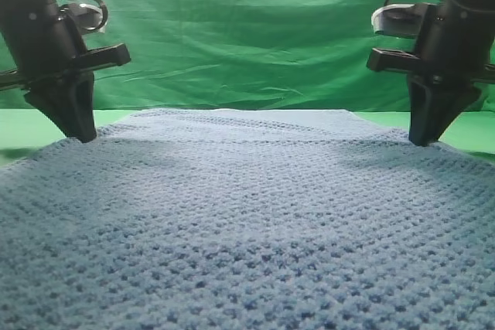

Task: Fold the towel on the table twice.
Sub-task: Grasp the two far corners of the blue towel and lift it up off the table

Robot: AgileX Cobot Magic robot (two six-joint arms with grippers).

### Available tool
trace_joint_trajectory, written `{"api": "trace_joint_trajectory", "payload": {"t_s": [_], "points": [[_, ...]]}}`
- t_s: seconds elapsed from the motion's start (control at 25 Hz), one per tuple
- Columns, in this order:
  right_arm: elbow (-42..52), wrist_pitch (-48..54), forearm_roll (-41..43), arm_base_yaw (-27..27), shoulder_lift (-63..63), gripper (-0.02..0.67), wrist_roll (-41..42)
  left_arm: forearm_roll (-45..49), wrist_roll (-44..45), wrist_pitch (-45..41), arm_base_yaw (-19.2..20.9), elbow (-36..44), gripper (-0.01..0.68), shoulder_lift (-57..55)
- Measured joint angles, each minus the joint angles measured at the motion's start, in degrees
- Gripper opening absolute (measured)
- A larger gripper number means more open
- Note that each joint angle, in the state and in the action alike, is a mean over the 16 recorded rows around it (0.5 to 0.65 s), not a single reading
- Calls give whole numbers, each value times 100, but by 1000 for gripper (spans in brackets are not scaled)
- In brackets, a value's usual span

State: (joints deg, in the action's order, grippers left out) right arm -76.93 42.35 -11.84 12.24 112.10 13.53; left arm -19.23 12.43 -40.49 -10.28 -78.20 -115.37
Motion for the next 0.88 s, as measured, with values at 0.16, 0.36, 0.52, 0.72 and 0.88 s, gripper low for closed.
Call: {"api": "trace_joint_trajectory", "payload": {"t_s": [0.16,0.36,0.52,0.72,0.88], "points": [[-336,241,4,5,-213,0,-6,6,-12,-220,-13,-190,0,250],[-866,536,14,12,-566,0,-10,82,-81,-583,-33,-627,0,673],[-1368,702,23,17,-836,0,-12,167,-146,-845,-44,-1122,0,1019],[-2080,847,49,18,-1047,0,-15,301,-222,-1046,-44,-1819,0,1308],[-2628,771,67,18,-1125,0,-18,427,-259,-1052,-44,-2317,0,1402]]}}
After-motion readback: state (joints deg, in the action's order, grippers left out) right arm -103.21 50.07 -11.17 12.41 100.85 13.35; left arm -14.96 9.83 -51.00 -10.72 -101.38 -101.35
